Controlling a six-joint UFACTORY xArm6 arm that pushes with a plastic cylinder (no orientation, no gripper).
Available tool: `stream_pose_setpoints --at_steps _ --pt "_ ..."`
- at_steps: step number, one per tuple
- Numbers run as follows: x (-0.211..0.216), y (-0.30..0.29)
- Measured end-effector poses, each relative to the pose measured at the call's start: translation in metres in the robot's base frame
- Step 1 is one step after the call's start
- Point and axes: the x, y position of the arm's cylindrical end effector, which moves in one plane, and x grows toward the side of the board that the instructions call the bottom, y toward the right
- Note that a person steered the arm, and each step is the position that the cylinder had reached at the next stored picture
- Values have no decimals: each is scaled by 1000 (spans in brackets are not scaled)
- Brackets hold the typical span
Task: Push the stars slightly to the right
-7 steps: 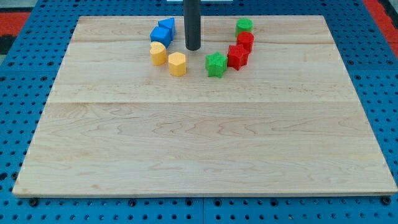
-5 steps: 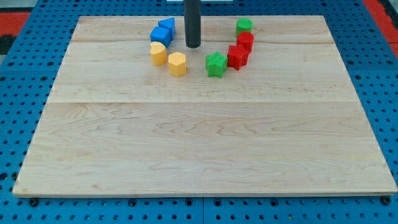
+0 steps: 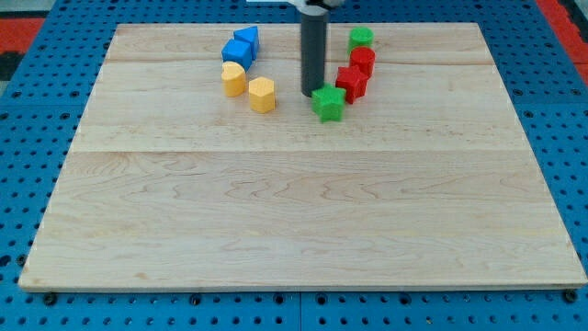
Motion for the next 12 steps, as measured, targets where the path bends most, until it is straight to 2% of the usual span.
stream_pose_setpoints --at_steps 1,2,3,5,8,9,10,12 --pt "11 22" --pt "11 15" --pt "-3 -4" --pt "-47 4" --pt "-34 50" --pt "-34 46" --pt "-47 22" --pt "-126 26"
